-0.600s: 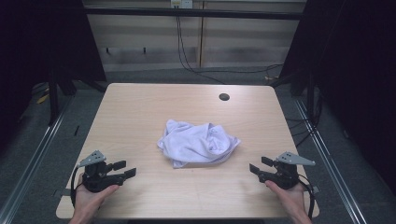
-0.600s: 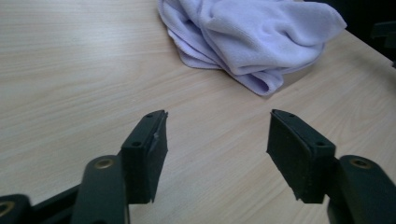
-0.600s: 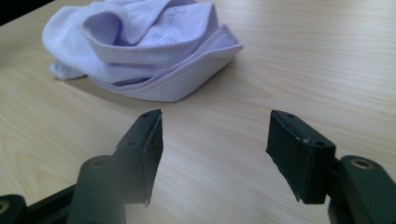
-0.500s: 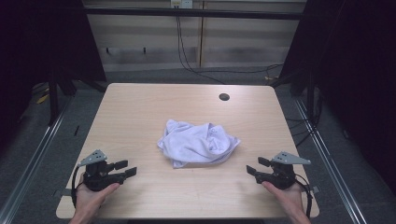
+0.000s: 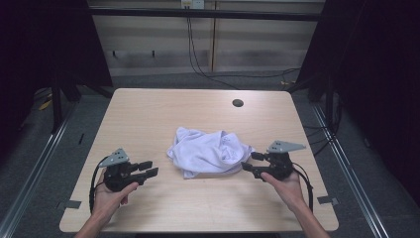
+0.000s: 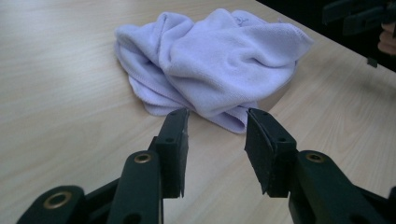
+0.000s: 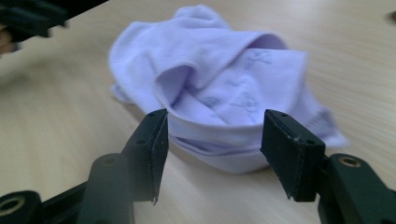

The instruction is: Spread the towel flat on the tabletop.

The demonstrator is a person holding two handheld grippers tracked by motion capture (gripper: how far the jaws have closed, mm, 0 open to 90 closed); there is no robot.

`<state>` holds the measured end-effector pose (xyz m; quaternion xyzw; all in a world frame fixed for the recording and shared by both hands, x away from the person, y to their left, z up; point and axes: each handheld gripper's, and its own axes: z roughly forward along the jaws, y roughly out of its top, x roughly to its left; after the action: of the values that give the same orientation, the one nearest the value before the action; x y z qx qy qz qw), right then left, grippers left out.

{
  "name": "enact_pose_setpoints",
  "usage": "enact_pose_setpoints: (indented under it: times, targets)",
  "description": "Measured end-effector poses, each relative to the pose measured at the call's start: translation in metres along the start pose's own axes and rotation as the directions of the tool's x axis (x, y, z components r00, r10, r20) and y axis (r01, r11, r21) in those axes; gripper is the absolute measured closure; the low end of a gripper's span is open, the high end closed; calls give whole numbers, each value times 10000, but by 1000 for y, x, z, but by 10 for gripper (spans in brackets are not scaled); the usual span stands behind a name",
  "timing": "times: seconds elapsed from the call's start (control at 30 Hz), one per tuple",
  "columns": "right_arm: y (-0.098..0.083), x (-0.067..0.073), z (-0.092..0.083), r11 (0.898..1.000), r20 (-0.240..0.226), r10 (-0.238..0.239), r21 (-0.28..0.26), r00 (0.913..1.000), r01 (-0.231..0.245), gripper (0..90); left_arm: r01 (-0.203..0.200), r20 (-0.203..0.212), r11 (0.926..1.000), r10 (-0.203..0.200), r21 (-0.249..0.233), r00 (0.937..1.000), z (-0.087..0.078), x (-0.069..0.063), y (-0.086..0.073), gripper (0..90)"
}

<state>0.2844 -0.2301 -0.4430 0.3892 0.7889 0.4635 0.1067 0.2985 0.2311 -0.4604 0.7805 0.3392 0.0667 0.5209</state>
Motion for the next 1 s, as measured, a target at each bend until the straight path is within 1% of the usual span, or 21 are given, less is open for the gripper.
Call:
enact_pose_setpoints:
  times: [0.03, 0.07, 0.13, 0.17, 0.2, 0.23, 0.27, 0.3, 0.37, 0.4, 0.47, 0.63, 0.67, 0.7, 0.73, 0.77, 0.8, 0.87, 0.9, 0.93, 1.0]
  targets:
    - [5, -1, 4, 9999, 143, -124, 23, 9998, 124, 408, 77, 184, 9999, -74, -154, 9998, 2, 0, 1, 571]
    - [10, -1, 8, 9999, 288, -167, 34, 9994, 166, 397, 34, 198, 10000, -33, -42, 9998, 2, -1, 2, 550]
    - [18, -4, 18, 9994, 23, -275, 195, 9996, 274, 361, 3, 223, 10000, -3, -12, 9998, 3, -3, 2, 538]
    - [22, -5, 24, 9989, 51, -318, 344, 9995, 316, 339, 128, 236, 9999, -129, 17, 9996, 3, -3, 2, 533]
    - [27, -9, 36, 9982, 127, -390, 450, 9992, 384, 299, 283, 199, 9992, -288, 278, 9994, 2, -2, 2, 507]
    - [30, -11, 43, 9983, 121, -308, 497, 9995, 302, 279, 508, 144, 9982, -513, 319, 9986, 2, -2, 1, 447]
    - [30, -11, 43, 9983, 121, -308, 497, 9995, 302, 279, 764, 99, 9962, -769, 420, 9970, 3, -3, -1, 447]
    - [31, -14, 50, 9982, 83, -232, 546, 9997, 227, 270, 775, 112, 9954, -782, 560, 9969, 4, -4, -3, 407]
    - [32, -18, 65, 9972, 191, -37, 749, 9998, 22, 239, 540, 219, 9954, -559, 785, 9982, 9, -8, -7, 393]
    - [32, -21, 80, 9951, 286, -94, 989, 9995, 65, 223, 516, 314, 9939, -549, 980, 9980, 11, -9, -8, 372]
    - [32, -22, 85, 9948, 272, -22, 1017, 9996, -6, 221, 256, 368, 9926, -302, 1186, 9989, 14, -12, -9, 376]
    - [27, -24, 109, 9864, 481, -273, 1631, 9985, 191, 220, 307, 329, 9936, -345, 1083, 9989, 11, -9, -11, 371]
    - [24, -24, 114, 9819, 488, -380, 1871, 9981, 283, 240, 319, 206, 9935, -343, 1089, 9992, 10, -9, -12, 365]
    - [20, -25, 118, 9780, 296, -327, 2072, 9990, 259, 256, 271, 73, 9938, -280, 1077, 9996, 9, -8, -12, 349]
    - [16, -25, 122, 9779, 242, -221, 2086, 9995, 166, 256, 246, -91, 9940, -238, 1067, 9997, 8, -8, -13, 336]
    - [13, -25, 122, 9829, 261, -115, 1839, 9996, 65, 264, 310, -136, 9945, -298, 1002, 9995, 8, -7, -13, 332]
    - [12, -25, 121, 9849, 248, -97, 1728, 9996, 53, 307, 309, -181, 9953, -294, 914, 9994, 7, -7, -12, 330]
    - [12, -23, 118, 9828, -114, -122, 1841, 9999, 141, 521, 297, -257, 9963, -277, 810, 9993, 6, -7, -11, 326]
    - [11, -20, 118, 9827, -217, -206, 1839, 9996, 243, 556, 280, -318, 9965, -255, 792, 9992, 6, -7, -10, 323]
    - [9, -14, 117, 9837, -215, -239, 1775, 9995, 274, 642, 279, -266, 9969, -260, 734, 9993, 7, -7, -10, 321]
    - [8, -12, 116, 9838, -356, -178, 1775, 9992, 239, 673, 278, -236, 9973, -263, 681, 9994, 7, -8, -9, 321]
